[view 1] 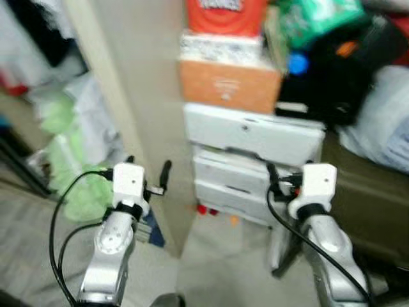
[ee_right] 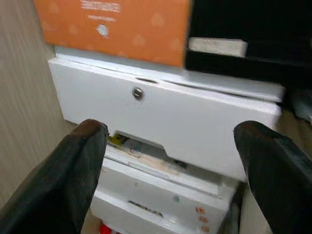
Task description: Clean up the room
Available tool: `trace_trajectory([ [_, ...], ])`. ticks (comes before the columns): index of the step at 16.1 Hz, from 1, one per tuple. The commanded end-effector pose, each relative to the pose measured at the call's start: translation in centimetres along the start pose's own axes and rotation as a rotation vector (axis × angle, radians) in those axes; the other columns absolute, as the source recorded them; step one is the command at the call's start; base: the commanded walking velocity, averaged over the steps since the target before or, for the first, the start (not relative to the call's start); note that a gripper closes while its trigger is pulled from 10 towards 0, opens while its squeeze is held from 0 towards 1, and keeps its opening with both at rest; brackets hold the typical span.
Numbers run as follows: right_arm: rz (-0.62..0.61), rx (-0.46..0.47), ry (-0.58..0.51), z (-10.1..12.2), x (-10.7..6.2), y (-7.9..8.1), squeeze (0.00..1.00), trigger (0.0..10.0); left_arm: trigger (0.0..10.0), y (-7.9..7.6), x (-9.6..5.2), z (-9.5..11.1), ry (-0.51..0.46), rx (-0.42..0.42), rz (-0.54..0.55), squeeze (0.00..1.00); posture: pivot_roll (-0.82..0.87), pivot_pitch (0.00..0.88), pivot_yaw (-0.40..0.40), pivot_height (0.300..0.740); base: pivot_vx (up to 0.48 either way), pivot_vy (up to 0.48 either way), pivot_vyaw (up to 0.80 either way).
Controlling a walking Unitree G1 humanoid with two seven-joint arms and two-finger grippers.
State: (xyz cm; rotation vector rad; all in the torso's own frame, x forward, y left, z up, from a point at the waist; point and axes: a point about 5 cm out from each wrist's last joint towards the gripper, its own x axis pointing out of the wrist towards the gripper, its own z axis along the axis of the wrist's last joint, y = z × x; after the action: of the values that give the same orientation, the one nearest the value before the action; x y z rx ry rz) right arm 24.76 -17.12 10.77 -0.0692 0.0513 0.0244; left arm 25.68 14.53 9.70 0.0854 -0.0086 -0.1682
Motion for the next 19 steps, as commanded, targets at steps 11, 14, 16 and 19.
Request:
trace_trajectory([
  [11,0.018,0.004,0.000,0.05,0.34,0.62,0.00,10.0,10.0,0.71,-0.40,-0.54,0.041,-0.014,0.013,0.00,-0.10,0.000,0.015,0.740,0.000,0.000,0.80],
  [14,0.016,0.024,0.002,-0.05,0.33,0.71,0.00,10.0,10.0,0.82,-0.46,-0.48,0.042,-0.010,0.019,0.00,-0.10,0.000,0.015,0.740,0.000,0.000,0.42],
  [16,0.014,0.027,0.004,-0.09,0.32,0.72,0.00,10.0,10.0,0.84,-0.51,-0.49,0.045,-0.009,0.021,0.00,-0.10,0.000,0.015,0.740,0.000,0.000,0.00],
  [19,0.011,0.029,0.006,-0.13,0.31,0.62,0.00,10.0,10.0,0.74,-0.59,-0.53,0.045,-0.007,0.018,0.00,-0.10,0.000,0.016,0.740,0.000,0.000,0.00],
])
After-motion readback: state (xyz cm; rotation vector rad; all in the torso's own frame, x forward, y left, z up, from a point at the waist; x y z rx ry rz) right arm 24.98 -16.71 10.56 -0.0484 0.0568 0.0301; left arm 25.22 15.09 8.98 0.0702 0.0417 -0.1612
